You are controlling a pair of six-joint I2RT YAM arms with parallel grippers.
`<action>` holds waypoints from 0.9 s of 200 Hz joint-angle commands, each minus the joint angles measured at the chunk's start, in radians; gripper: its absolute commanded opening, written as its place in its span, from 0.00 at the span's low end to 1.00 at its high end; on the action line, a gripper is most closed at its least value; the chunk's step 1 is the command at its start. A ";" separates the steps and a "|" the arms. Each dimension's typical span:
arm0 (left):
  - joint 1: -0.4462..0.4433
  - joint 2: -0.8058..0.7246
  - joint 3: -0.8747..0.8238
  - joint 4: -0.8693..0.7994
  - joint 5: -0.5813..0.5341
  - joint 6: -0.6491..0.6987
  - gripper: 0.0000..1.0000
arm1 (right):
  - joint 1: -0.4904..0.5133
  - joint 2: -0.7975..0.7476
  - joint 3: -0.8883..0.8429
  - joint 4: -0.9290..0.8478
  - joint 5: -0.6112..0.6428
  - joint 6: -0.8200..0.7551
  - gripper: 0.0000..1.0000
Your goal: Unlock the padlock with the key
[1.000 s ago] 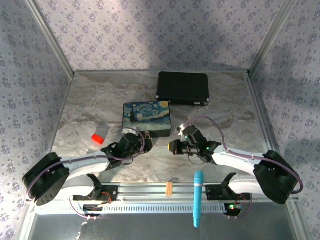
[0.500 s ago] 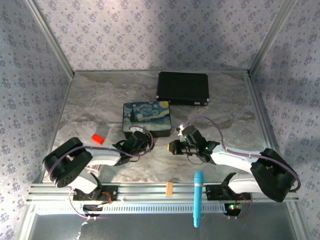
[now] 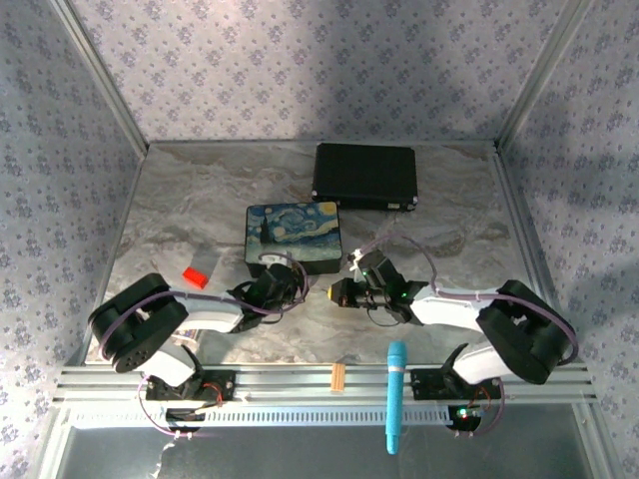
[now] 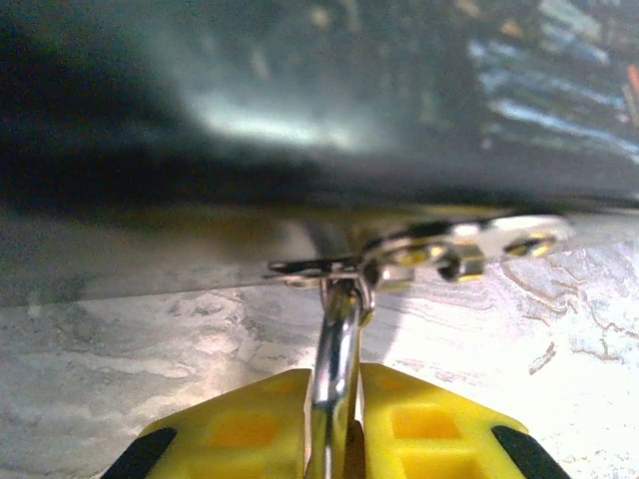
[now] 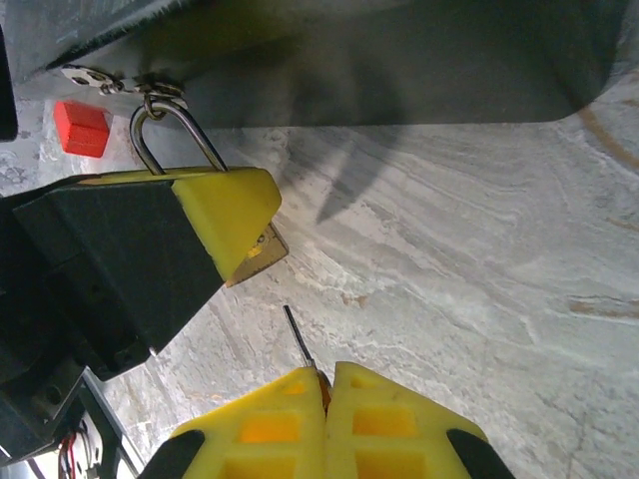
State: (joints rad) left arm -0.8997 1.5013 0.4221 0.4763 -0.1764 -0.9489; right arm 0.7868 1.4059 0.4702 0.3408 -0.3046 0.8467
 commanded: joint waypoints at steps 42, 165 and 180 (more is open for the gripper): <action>-0.008 -0.076 -0.070 0.153 -0.040 -0.287 0.10 | -0.038 0.065 -0.076 0.299 -0.114 0.374 0.00; -0.012 -0.103 -0.075 0.174 -0.112 -0.501 0.10 | -0.009 0.360 -0.131 0.845 -0.186 0.626 0.00; -0.012 -0.105 -0.079 0.188 -0.118 -0.511 0.10 | -0.006 0.373 -0.128 0.855 -0.181 0.631 0.00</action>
State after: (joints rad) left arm -0.9054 1.4063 0.3363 0.5777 -0.2508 -1.4166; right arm 0.7746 1.7496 0.3542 1.1107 -0.4793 1.4399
